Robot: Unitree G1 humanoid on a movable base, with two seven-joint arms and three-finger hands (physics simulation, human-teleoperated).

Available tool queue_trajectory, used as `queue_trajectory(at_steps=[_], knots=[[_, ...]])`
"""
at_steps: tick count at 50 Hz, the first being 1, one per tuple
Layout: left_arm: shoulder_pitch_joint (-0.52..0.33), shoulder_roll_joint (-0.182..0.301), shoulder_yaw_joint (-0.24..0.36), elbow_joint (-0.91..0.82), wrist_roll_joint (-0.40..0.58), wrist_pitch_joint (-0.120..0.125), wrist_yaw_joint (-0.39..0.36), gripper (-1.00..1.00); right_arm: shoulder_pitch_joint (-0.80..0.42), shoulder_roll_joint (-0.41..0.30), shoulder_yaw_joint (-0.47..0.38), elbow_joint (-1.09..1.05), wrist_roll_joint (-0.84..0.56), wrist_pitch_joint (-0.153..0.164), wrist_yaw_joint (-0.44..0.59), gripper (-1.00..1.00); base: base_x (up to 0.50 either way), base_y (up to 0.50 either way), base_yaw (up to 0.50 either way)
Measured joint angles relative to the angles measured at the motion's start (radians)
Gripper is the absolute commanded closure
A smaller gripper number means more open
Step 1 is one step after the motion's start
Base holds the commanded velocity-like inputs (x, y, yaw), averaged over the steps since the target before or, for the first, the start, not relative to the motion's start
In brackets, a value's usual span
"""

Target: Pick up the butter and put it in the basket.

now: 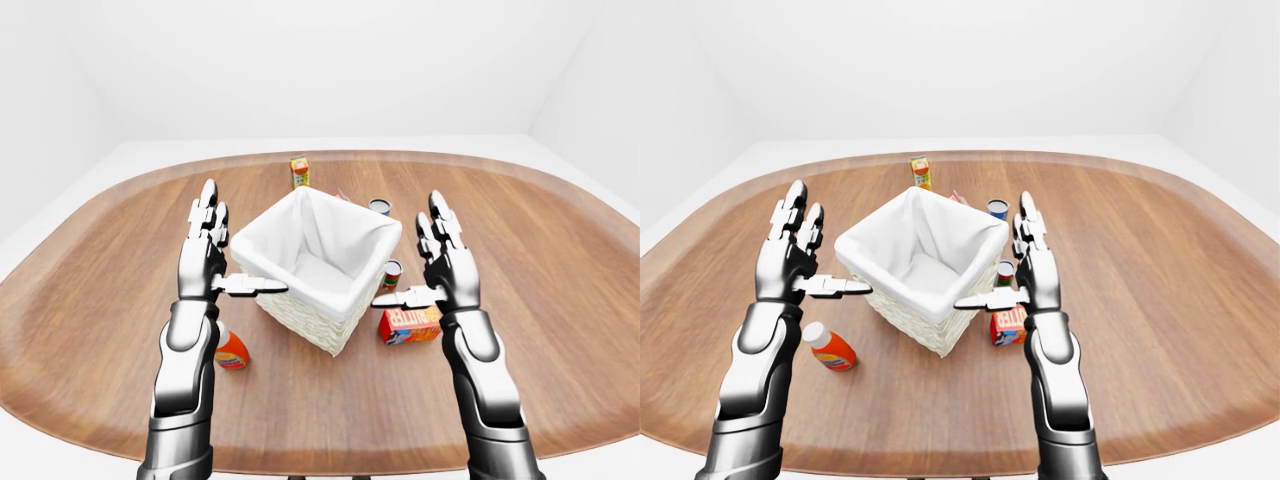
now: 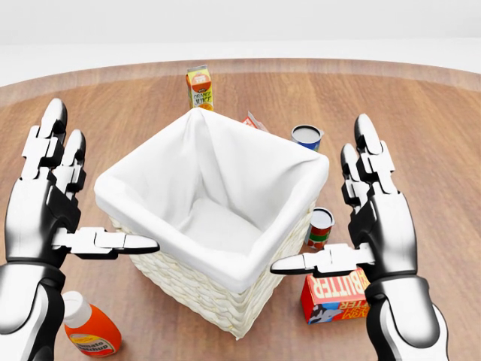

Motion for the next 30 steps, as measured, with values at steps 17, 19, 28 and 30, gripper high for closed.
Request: queue_trajectory(at_steps=[17, 19, 28, 30], knots=[[0.008, -0.001, 0.001, -0.012, -0.001, 0.0, 0.005, -1.0, -0.104, -0.113, -0.055, 0.346, -0.233, -0.175, 0.074, -1.0, 0.0, 0.0, 0.0], [0.009, -0.002, 0.002, -0.013, -0.001, 0.0, 0.005, -1.0, -0.115, -0.126, -0.057, 0.39, -0.27, -0.175, 0.081, -1.0, 0.0, 0.0, 0.0], [0.012, -0.002, 0.003, -0.017, -0.002, 0.0, 0.006, -1.0, -0.139, -0.162, -0.052, 0.528, -0.401, -0.175, 0.141, -1.0, 0.0, 0.0, 0.0], [0.012, -0.002, 0.004, -0.017, -0.003, 0.0, 0.006, -1.0, -0.146, -0.169, -0.05, 0.559, -0.427, -0.175, 0.153, -1.0, 0.0, 0.0, 0.0]])
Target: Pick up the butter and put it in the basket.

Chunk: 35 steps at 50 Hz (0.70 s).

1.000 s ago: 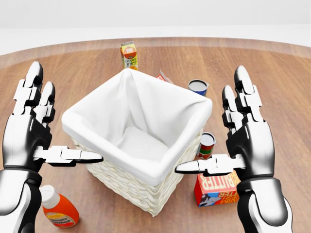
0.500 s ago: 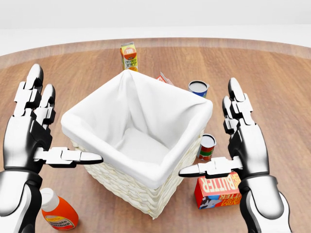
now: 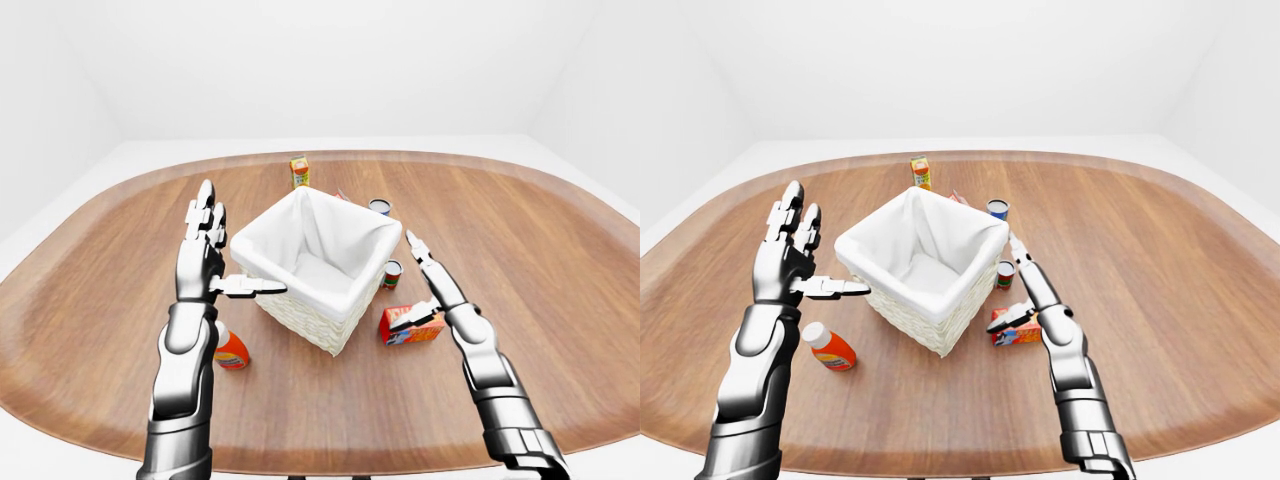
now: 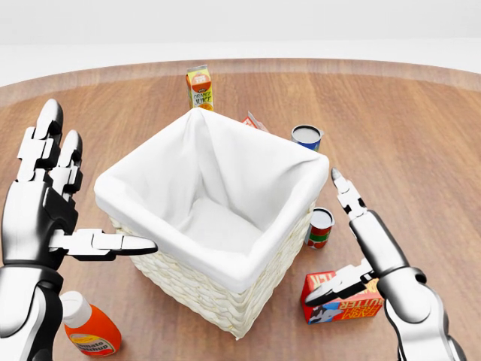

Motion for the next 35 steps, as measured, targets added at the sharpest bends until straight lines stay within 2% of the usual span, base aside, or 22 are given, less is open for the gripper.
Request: queue_trajectory(at_steps=[15, 35], knots=[[0.001, 0.002, 0.004, 0.008, -0.004, 0.0, 0.001, -1.0, -0.114, -0.055, 0.037, 0.268, -0.239, 0.0, -0.016, -1.0, 0.0, 0.0, 0.0], [0.009, 0.004, 0.011, 0.024, -0.01, 0.0, 0.001, -1.0, -0.302, -0.061, 0.149, 0.688, -0.584, 0.0, -0.197, -1.0, 0.0, 0.0, 0.0]])
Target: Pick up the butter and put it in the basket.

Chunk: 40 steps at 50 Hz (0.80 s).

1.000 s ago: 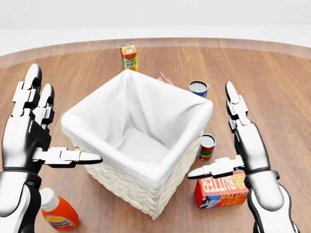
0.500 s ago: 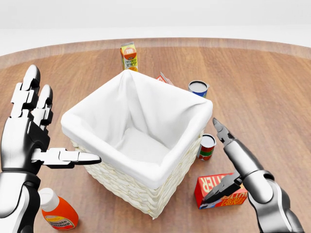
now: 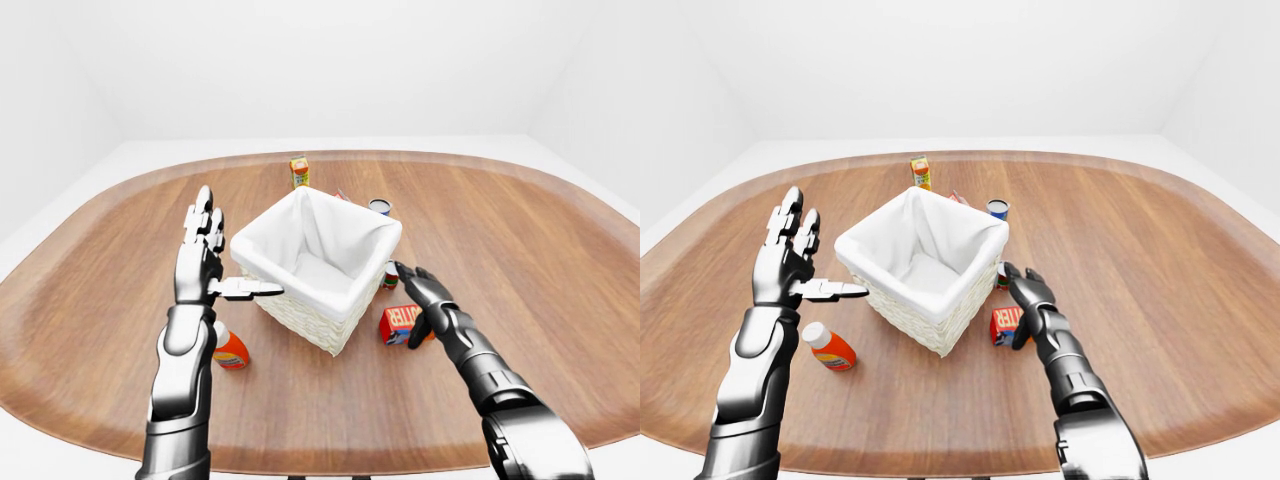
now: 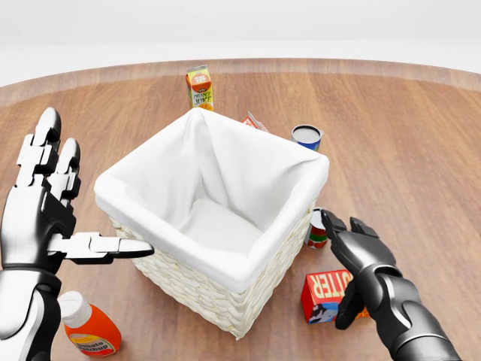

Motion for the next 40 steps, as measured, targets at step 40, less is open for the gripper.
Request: queue_trajectory(at_steps=[40], knots=[[0.005, 0.003, 0.008, 0.008, -0.011, 0.0, 0.0, -1.0, -0.172, 0.08, 0.052, 0.351, -0.096, 0.0, 0.029, -1.0, 0.0, 0.0, 0.0]])
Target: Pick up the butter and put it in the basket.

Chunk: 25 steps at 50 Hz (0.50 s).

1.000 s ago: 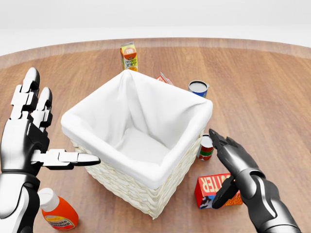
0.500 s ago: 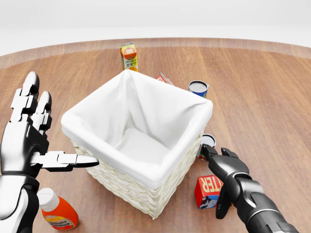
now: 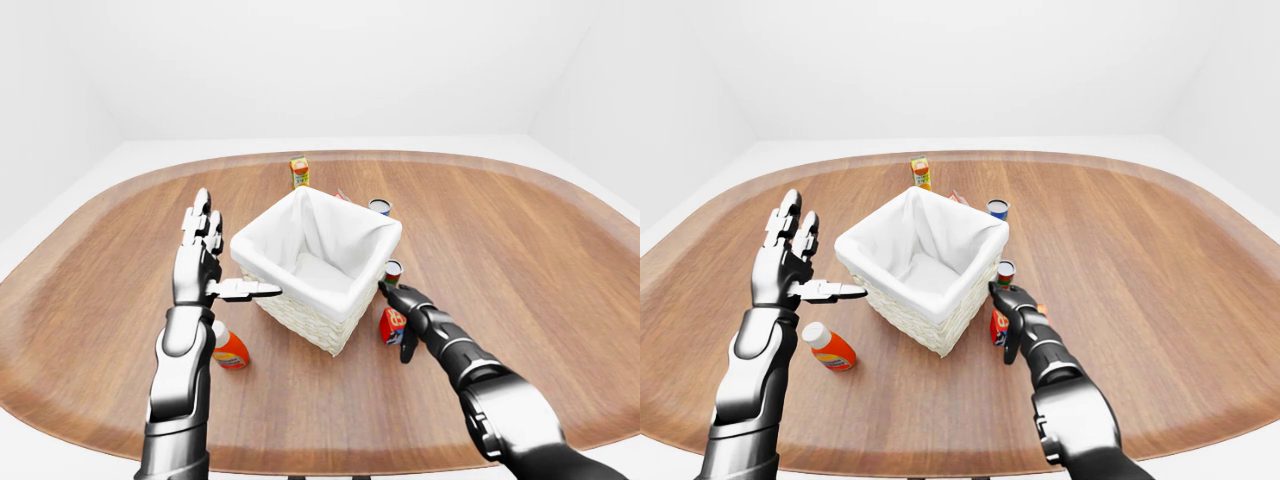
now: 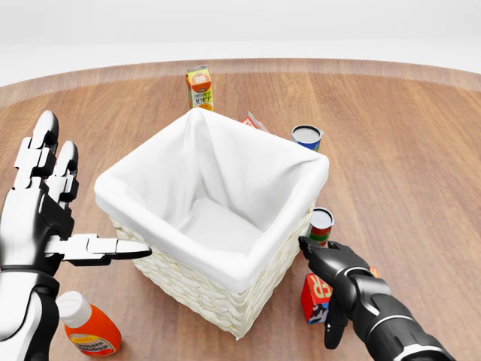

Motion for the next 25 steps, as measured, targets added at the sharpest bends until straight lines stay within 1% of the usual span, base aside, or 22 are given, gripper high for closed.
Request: queue_trajectory(at_steps=[9, 25], knots=[[-0.002, 0.001, 0.001, 0.003, -0.002, 0.0, 0.001, -1.0, -0.017, 0.008, 0.007, 0.018, -0.036, 0.0, 0.012, -1.0, 0.0, 0.0, 0.0], [-0.001, 0.001, 0.002, 0.013, -0.004, 0.0, 0.002, -1.0, -0.031, 0.011, 0.023, 0.036, -0.148, 0.0, -0.01, -1.0, 0.0, 0.0, 0.0]])
